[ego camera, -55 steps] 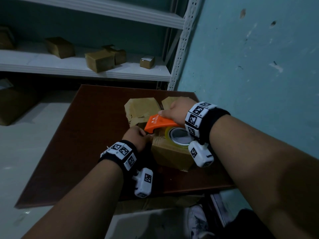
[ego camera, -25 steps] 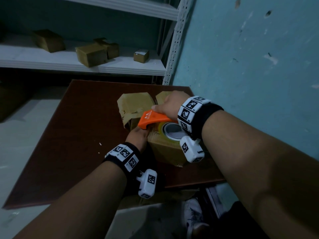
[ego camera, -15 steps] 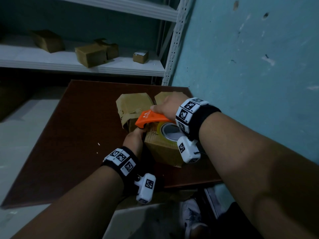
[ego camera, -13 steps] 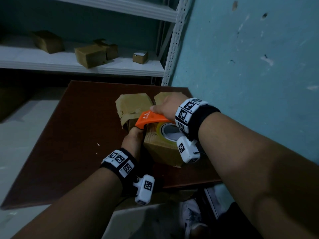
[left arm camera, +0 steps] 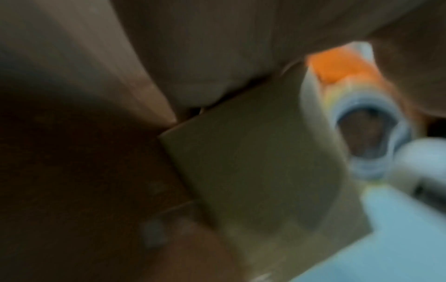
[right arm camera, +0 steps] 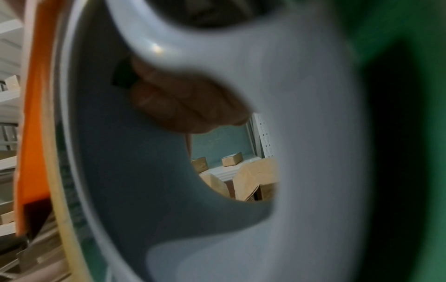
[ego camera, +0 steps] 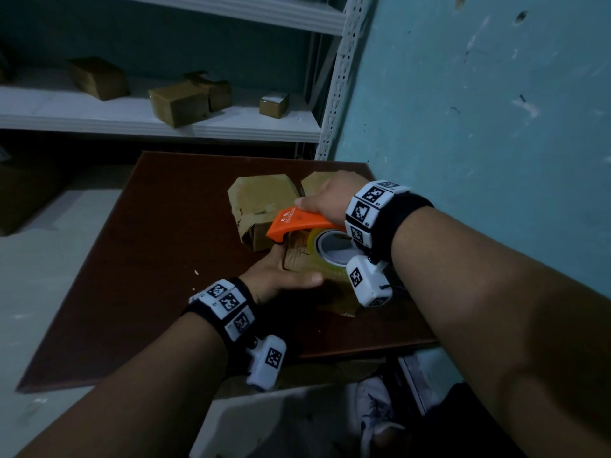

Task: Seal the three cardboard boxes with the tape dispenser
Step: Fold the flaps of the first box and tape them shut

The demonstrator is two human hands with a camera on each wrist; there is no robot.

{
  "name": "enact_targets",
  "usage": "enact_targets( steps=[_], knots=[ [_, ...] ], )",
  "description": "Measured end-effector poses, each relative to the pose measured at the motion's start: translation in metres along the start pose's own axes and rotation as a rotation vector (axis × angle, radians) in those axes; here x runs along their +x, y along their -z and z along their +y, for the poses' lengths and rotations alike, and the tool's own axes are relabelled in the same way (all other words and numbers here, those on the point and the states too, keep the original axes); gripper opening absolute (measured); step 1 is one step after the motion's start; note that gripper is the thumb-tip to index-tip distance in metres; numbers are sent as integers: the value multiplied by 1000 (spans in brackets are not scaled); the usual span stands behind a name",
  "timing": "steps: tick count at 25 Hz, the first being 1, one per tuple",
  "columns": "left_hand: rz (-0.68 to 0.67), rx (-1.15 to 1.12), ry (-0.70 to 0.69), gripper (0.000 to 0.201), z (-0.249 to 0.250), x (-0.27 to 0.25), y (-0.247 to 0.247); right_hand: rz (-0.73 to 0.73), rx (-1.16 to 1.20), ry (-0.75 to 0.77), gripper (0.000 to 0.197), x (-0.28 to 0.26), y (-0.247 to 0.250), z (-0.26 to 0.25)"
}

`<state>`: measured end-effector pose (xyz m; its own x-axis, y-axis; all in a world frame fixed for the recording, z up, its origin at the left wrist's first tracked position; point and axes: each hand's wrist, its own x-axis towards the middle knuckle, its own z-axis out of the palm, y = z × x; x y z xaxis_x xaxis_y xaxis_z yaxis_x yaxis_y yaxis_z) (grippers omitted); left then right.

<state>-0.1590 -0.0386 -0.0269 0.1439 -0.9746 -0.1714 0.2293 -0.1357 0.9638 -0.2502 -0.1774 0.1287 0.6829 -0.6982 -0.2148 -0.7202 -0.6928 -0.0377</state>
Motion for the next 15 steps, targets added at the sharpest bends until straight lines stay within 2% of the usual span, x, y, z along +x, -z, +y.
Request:
enact_targets(
  steps=[2,6,11,15],
  knots=[
    [74,116,-92,120,-10,3,-7,1,-4,3,56,2,0,-1],
    [266,158,-161,117,-15,10,-18,3,29,10,55,1,-1,1],
    [292,226,-163,108,-14,10,-17,-20,-32,21,54,-4,5,0],
    [291,238,-169,92,-11,8,-17,-41,-116,106,47,-26,23,5]
  ],
)
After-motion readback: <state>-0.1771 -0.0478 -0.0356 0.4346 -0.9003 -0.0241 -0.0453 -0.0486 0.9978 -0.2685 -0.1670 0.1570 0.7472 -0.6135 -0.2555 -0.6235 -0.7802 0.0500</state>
